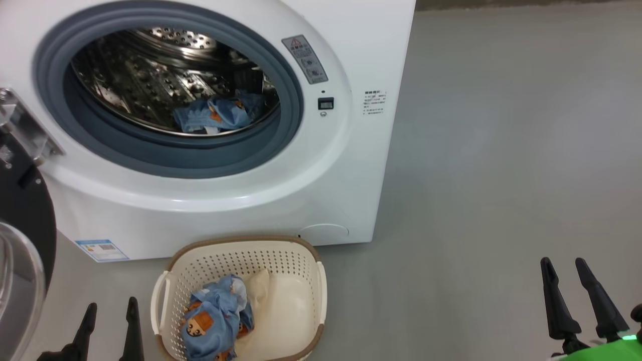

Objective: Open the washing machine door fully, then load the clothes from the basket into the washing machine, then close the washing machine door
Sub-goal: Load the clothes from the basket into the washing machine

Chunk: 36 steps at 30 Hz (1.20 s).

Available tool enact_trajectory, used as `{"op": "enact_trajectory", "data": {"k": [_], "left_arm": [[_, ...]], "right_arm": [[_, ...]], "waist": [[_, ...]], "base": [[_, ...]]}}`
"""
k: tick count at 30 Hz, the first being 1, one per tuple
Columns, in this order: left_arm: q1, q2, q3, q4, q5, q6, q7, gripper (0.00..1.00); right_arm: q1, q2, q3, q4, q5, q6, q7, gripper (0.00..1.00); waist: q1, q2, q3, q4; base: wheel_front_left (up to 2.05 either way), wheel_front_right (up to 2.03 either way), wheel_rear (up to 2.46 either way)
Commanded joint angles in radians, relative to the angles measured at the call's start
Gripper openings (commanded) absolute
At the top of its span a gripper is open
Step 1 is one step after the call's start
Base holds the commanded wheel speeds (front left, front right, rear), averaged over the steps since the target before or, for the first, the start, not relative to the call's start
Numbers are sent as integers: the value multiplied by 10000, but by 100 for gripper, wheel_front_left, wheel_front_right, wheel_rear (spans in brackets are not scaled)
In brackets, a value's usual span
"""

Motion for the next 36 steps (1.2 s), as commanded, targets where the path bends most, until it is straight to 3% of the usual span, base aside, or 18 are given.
{"op": "enact_trajectory", "data": {"k": [1,18,26,36], "left_arm": [[-438,148,311,-47,-51,6,-65,100],[-2493,556,-462,2439,-372,6,-65,100],[-4298,913,-1487,4245,-704,6,-65,100],[-6727,1478,-3537,7812,-1159,6,141,100]], "right_arm": [[-414,-207,220,-239,32,75,-80,100],[-1829,56,685,-343,-107,75,-80,100],[-2649,138,907,-474,-210,75,-80,100],[-3496,138,1003,-757,-332,75,-80,100]], "waist": [[0,0,327,-144],[0,0,2336,-633],[0,0,3830,-762],[0,0,5197,-1009]], "base": [[0,0,0],[0,0,0],[0,0,0],[0,0,0]]}}
